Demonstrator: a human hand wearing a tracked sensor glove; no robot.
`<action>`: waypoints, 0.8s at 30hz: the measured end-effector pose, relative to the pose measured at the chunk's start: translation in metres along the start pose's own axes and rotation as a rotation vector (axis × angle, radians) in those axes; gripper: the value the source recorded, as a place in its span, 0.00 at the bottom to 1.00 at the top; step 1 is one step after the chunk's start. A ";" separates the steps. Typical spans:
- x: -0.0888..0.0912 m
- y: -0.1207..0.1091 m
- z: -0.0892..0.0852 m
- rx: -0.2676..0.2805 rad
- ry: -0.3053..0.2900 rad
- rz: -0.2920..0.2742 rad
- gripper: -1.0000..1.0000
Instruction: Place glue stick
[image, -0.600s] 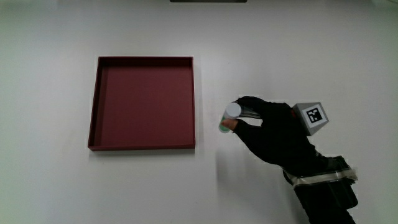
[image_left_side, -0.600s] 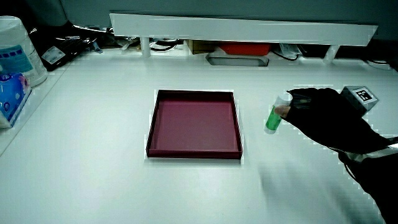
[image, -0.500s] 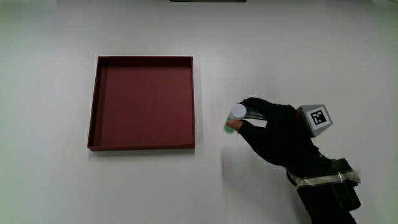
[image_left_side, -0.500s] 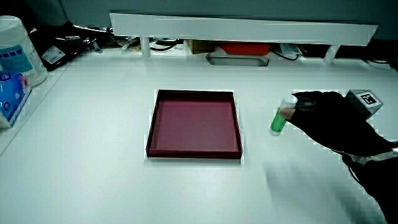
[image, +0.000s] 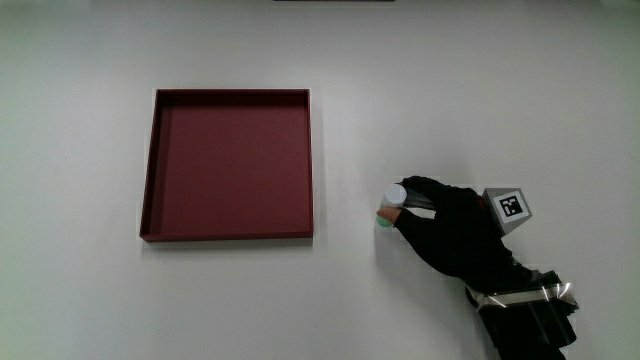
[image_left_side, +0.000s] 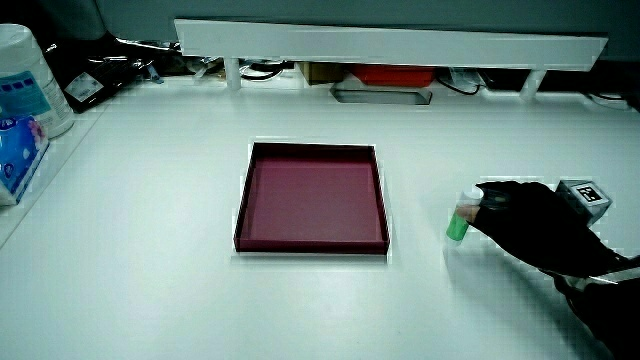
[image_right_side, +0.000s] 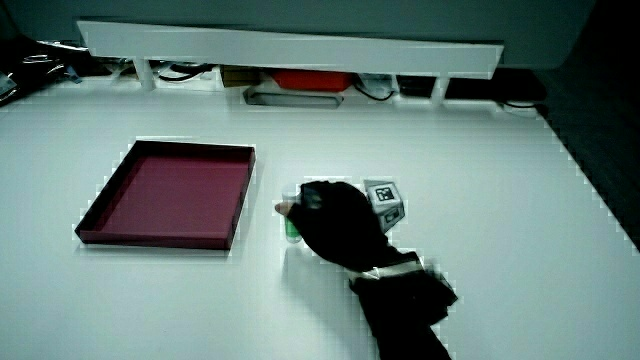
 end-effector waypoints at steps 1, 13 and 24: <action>0.004 0.000 0.000 -0.002 -0.004 0.002 0.50; 0.015 -0.003 -0.003 -0.004 0.036 -0.030 0.50; 0.019 -0.005 -0.003 0.002 0.047 -0.032 0.44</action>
